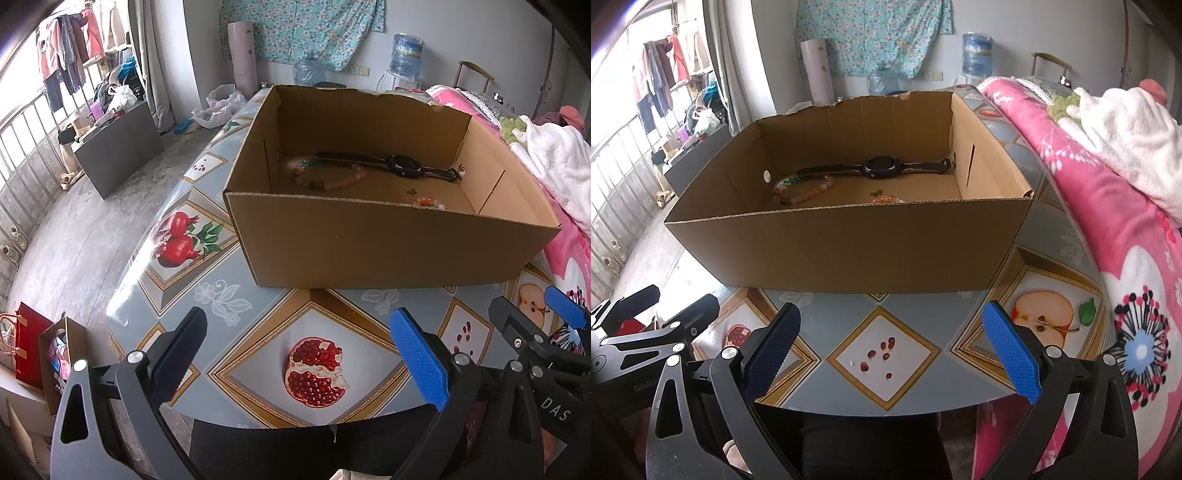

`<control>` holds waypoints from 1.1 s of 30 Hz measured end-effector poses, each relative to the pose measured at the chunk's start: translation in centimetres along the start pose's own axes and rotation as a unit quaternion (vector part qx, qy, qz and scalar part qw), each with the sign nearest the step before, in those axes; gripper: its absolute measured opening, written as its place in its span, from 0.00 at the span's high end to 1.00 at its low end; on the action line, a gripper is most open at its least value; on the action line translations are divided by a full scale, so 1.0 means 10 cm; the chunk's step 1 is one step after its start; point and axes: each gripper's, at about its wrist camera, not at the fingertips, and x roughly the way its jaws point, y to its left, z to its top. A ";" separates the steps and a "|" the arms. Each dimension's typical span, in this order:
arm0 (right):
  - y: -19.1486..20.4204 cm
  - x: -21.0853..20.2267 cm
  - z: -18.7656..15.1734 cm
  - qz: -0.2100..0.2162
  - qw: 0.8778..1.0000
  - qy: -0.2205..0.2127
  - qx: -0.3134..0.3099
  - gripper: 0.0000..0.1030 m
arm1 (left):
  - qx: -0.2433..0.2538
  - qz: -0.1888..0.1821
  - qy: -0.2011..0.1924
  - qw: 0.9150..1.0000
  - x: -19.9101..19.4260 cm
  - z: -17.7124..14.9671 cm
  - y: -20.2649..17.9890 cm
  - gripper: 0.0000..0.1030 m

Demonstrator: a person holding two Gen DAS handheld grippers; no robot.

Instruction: Organize jewelry

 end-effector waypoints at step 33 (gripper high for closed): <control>-0.03 0.01 0.00 -0.002 1.000 0.000 0.000 0.08 | 0.001 0.000 0.001 1.000 0.01 0.00 0.01 0.05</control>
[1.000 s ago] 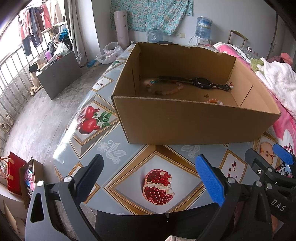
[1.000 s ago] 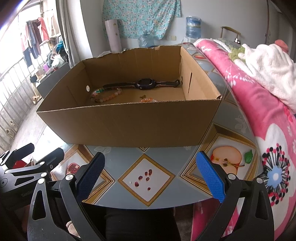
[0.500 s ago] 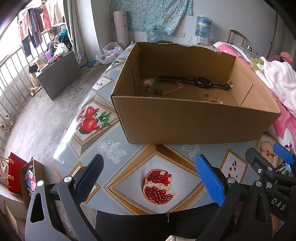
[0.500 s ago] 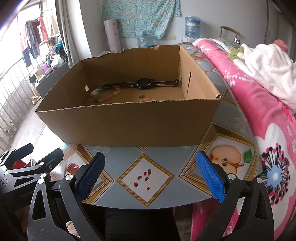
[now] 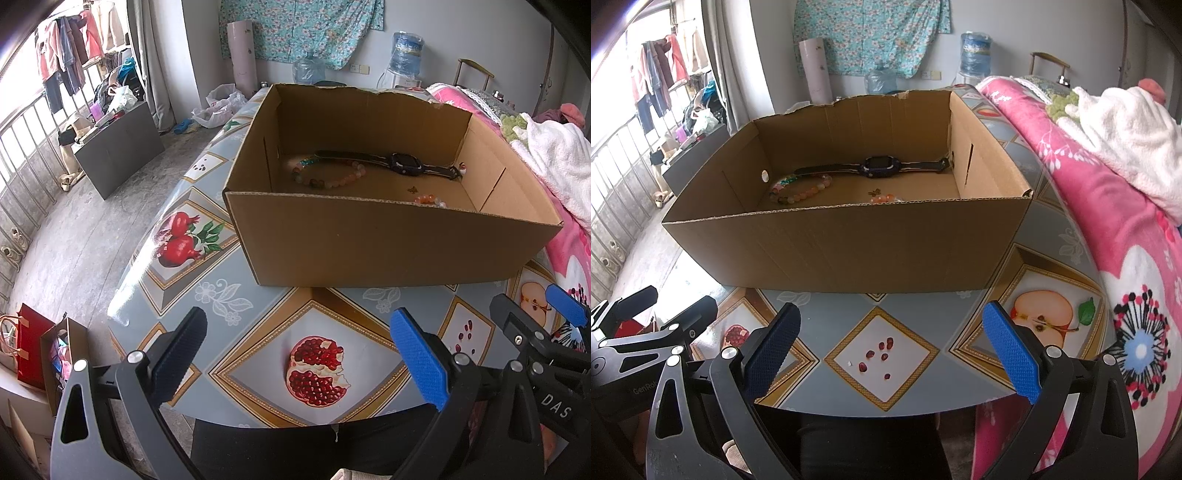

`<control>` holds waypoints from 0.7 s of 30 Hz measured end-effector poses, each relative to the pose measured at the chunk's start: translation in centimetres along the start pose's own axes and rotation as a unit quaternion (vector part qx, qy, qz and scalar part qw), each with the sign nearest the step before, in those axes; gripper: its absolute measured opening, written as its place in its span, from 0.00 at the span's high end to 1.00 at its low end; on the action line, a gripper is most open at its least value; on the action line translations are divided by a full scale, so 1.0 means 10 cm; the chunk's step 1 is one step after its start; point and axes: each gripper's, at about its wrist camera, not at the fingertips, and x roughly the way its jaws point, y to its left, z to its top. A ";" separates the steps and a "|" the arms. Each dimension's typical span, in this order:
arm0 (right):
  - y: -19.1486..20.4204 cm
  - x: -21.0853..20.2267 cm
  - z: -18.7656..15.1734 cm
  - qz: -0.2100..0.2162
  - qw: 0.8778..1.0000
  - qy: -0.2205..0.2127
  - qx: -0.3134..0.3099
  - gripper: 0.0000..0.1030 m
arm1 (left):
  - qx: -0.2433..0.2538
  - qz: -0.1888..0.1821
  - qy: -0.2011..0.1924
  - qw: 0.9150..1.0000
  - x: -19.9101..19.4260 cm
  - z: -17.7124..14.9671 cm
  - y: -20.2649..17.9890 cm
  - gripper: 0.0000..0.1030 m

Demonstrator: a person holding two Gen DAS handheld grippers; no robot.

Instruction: Organize jewelry

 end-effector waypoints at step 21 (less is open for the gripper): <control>0.00 0.00 0.01 0.001 1.000 0.000 0.001 0.08 | 0.001 -0.001 0.001 1.000 0.00 0.00 0.01 0.05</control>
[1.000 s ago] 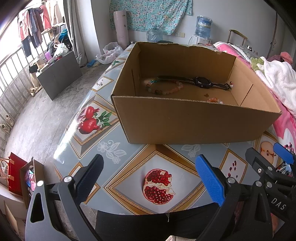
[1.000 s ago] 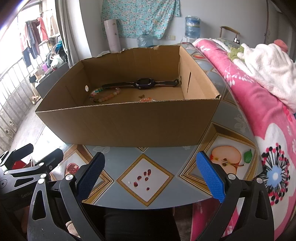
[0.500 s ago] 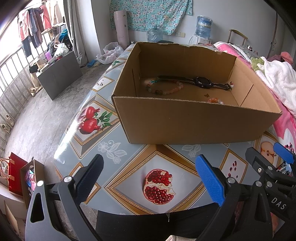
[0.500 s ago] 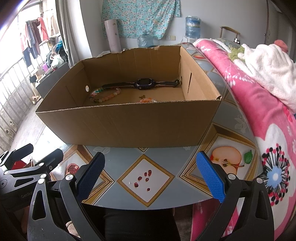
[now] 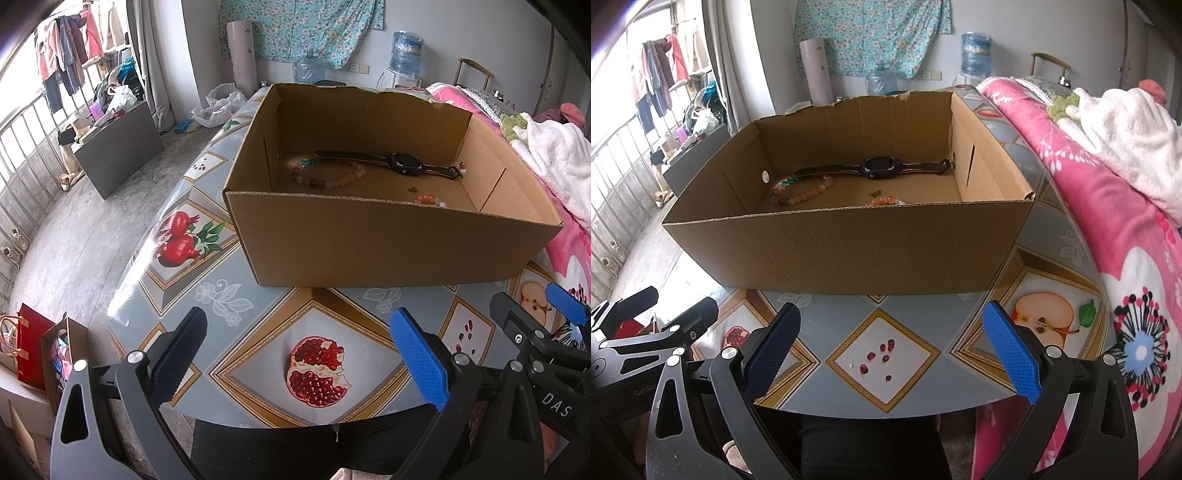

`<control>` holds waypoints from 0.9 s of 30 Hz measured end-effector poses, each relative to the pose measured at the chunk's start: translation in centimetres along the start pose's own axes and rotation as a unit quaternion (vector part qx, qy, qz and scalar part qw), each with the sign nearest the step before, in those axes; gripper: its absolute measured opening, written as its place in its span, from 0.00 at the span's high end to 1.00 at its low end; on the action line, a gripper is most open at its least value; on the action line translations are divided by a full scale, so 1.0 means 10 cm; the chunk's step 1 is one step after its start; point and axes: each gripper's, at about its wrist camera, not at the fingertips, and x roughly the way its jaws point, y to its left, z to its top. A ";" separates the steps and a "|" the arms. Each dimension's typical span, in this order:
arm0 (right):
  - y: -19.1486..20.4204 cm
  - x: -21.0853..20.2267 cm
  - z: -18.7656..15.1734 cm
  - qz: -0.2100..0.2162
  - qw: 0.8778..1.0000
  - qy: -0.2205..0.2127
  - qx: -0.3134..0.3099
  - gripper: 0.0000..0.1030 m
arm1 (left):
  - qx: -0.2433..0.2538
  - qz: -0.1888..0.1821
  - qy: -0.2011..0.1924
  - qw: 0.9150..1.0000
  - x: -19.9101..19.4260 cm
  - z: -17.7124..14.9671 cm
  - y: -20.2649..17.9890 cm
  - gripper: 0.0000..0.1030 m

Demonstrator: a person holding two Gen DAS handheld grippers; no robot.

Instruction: Organize jewelry

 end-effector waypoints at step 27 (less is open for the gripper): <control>0.00 0.00 0.00 0.000 1.000 0.000 0.000 0.08 | 0.000 -0.001 0.002 1.000 0.00 -0.01 0.02 0.05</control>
